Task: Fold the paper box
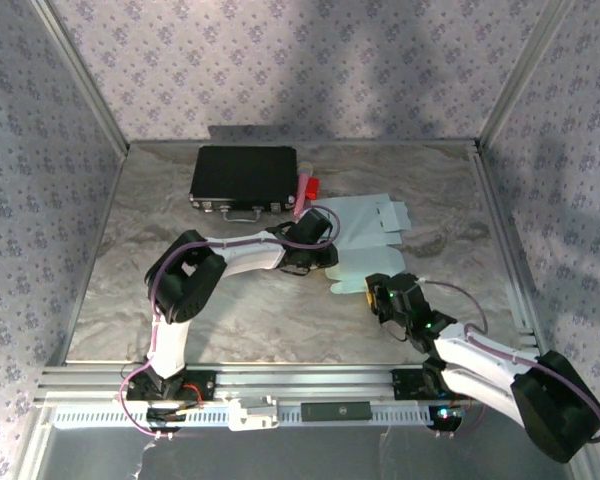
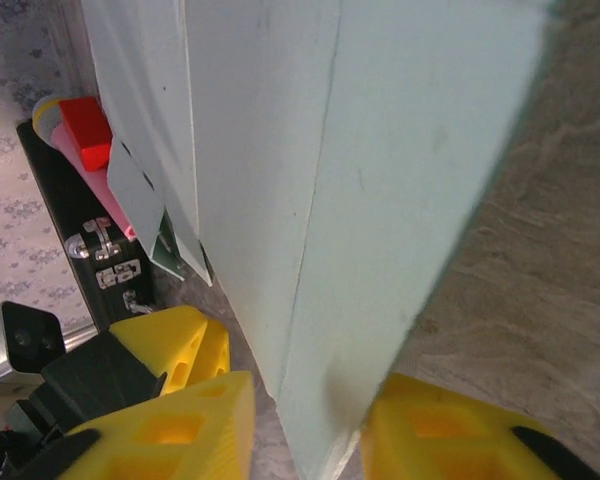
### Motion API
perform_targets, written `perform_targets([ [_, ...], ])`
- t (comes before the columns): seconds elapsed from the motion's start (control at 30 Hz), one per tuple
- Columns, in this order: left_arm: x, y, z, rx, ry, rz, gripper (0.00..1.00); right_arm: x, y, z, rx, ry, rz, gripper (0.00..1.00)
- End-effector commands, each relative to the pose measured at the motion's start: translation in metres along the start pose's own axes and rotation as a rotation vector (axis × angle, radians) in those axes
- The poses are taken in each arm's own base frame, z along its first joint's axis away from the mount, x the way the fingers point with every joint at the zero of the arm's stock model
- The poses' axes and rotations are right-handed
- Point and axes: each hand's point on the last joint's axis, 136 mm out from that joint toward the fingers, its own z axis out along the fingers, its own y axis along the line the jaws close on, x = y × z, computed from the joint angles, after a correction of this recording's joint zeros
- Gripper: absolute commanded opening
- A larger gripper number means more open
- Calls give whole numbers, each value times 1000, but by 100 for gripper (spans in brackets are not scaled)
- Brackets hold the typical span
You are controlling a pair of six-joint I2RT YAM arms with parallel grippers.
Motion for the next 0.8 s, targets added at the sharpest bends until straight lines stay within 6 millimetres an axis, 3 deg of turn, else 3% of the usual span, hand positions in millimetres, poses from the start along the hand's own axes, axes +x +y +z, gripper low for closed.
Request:
perform_targets([
  [0.0,7,-2,4,4,21,4,35,-6,1,2,-7,-30,-18,30],
  [0.03,8,-2,4,4,21,5,35,-7,1,3,-5,-34,-22,29],
  [0.23,6,-7,-2,16,11,6,34,-10,-1,5,27,-53,-25,0],
  [0.37,-3,-21,-28,42,-45,15,40,-14,7,-2,34,-77,-31,0],
  [0.47,-17,-27,-58,74,-103,-1,48,-14,22,-12,19,-80,-43,0],
  [0.63,-48,-21,-95,188,-167,-136,61,-8,45,-22,-5,-18,-7,0],
  [0.77,-60,-16,-107,271,-204,-244,68,-2,68,-30,-42,21,20,0],
])
